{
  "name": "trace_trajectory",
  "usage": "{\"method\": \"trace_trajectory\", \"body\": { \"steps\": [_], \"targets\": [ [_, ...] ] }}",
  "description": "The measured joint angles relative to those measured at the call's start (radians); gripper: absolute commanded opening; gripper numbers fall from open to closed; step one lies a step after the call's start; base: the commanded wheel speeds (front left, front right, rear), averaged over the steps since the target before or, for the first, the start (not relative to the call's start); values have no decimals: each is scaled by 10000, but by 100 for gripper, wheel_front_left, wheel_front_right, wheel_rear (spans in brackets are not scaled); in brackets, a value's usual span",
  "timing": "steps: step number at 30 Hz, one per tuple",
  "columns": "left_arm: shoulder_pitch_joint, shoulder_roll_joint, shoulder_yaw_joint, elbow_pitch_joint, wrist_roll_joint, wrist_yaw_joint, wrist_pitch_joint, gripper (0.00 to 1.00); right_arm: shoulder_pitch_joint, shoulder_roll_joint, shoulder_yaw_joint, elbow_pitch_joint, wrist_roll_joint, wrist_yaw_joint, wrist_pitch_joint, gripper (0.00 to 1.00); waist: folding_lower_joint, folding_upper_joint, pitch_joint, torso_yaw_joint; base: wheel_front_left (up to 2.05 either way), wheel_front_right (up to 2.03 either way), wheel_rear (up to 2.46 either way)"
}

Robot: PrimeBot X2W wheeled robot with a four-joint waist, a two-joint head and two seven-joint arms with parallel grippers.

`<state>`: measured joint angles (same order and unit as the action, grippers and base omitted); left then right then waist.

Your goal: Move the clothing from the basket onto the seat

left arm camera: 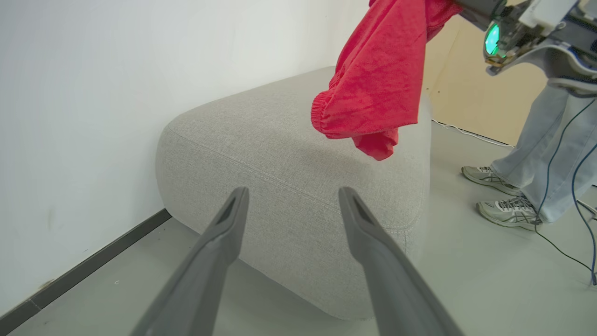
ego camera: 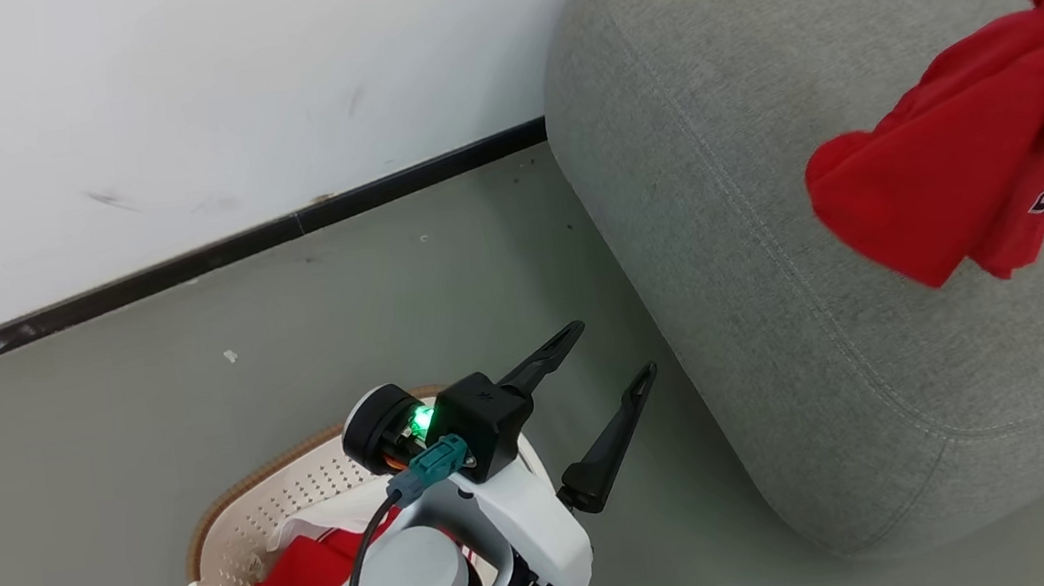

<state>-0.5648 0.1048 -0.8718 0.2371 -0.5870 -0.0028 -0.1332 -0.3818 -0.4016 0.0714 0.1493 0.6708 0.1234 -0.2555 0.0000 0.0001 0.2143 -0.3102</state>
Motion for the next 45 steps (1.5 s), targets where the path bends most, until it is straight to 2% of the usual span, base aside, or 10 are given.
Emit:
{"method": "trace_trajectory", "body": {
  "steps": [15, 20, 26, 33, 45],
  "targets": [
    [-360, 142, -92, -556, 295, 184, 278, 100, -1661, -667, -947, 1411, 872, 0, 0, 0, 1, 0, 999, 429, 0, 0, 0],
    [-562, 140, -121, -734, 374, 226, 368, 100, -2228, -706, -1361, 1847, 1262, 0, 0, 0, 0, 0, 1367, 560, 0, 0, 0],
    [-819, 100, -171, -972, 525, 278, 454, 100, -2933, -1037, -1484, 2351, 1298, 0, -6, 0, 0, 0, 1823, 717, 0, 0, 0],
    [-1250, -77, -347, -1338, 811, 265, 458, 100, -3477, -1417, -1419, 3154, 1154, 0, -8, 0, 0, 0, 2359, 916, 0, 0, 0],
    [-1773, -107, -477, -1452, 1039, 251, 619, 100, -3870, -1557, -407, 4452, 1028, 0, -8, 0, 0, 0, 3183, 1232, 0, 0, 0]
  ]
}}
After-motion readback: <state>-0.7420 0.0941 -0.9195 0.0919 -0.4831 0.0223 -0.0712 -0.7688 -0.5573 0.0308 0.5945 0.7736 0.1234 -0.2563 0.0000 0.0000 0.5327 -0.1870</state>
